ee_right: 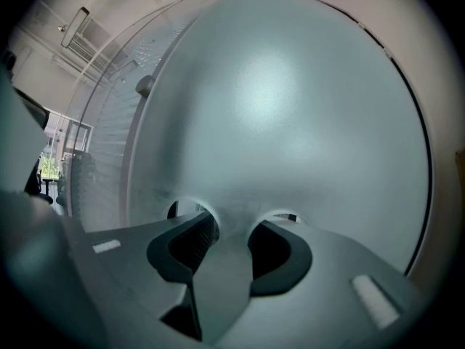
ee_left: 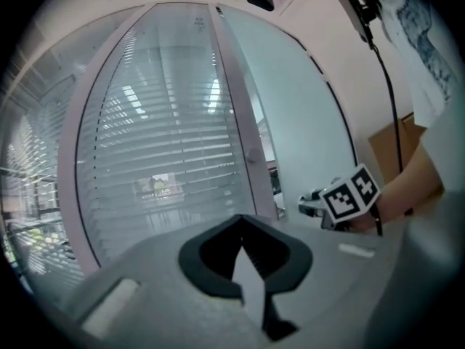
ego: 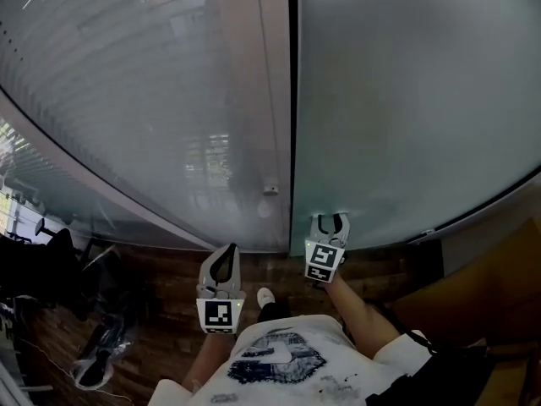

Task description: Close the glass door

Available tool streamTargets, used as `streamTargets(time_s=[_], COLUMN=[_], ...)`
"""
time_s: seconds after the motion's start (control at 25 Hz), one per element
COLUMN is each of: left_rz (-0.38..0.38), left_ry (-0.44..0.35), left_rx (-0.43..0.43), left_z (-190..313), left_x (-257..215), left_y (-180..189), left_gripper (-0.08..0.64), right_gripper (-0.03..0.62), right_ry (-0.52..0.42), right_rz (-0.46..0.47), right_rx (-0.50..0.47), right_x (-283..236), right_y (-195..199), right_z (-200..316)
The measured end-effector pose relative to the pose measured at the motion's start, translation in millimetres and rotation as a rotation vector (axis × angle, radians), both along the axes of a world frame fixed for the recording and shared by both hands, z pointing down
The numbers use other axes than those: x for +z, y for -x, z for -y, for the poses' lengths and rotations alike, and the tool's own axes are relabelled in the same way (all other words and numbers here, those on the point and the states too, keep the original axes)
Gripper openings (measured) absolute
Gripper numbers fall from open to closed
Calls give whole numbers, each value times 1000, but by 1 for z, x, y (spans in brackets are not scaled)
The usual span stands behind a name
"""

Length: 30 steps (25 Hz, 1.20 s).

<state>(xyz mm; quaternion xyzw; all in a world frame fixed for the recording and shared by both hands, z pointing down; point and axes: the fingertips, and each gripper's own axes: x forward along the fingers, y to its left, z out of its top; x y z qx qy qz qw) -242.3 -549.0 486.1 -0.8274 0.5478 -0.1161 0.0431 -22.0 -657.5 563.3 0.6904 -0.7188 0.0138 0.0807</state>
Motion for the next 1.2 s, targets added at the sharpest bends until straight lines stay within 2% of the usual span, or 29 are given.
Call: streamTargets(time_s=[0.2,0.48,0.76,1.2], left_rz=[-6,-15,-15,-23], left_ry=[-2,8,8,20], left_rx=[64,99,97,111], left_z=[18,34,40,47], left_x=[-5,-3,6,5], left_y=[-1,4,20,26], left_gripper=[-2,-2,-2,-2], right_gripper=[140,140,140,140], right_ry=[-17,-28,-38,-35], right_rz=[-1,-7,-3,-3], right_rx=[12,28,44,62], right_x=[-2,-12,-7,-6], right_y=[3,0,2,-3], right_z=[4,17,25,36])
